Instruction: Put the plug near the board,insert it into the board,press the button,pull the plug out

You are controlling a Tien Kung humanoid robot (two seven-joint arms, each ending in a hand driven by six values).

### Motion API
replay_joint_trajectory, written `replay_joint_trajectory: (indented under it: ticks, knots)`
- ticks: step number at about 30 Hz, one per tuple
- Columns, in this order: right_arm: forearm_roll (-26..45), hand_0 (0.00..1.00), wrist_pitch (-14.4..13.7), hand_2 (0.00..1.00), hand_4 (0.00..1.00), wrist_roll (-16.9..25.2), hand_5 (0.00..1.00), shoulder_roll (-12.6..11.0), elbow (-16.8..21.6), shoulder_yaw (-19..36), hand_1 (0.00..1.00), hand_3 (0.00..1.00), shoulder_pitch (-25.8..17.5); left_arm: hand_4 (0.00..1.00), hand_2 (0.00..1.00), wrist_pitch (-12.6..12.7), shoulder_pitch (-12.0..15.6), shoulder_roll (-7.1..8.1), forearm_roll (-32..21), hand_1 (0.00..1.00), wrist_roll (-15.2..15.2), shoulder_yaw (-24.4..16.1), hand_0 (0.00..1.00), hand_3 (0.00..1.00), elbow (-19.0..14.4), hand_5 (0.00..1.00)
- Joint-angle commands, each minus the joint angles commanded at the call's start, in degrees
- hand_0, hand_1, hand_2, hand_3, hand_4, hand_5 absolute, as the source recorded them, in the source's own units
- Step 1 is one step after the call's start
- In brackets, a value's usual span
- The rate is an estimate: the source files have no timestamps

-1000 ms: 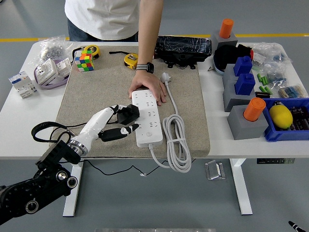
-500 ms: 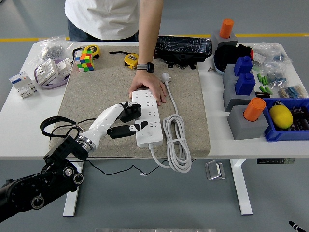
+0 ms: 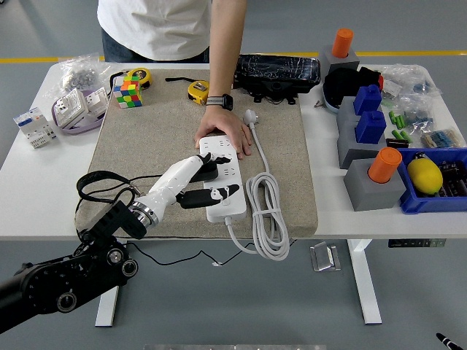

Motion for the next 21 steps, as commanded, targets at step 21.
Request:
replay_joint_trajectory:
  ticks: [21]
  knots:
    - [-0.3, 0.624, 0.0, 0.640, 0.977, 0.0, 0.585, 0.0, 0.2, 0.3, 0.670, 0.571, -0.2, 0.837, 0.680, -0.8, 1.1, 1.57, 0.0, 0.650, 1.0, -3.5, 0.580, 0.761, -6.9, 0.618]
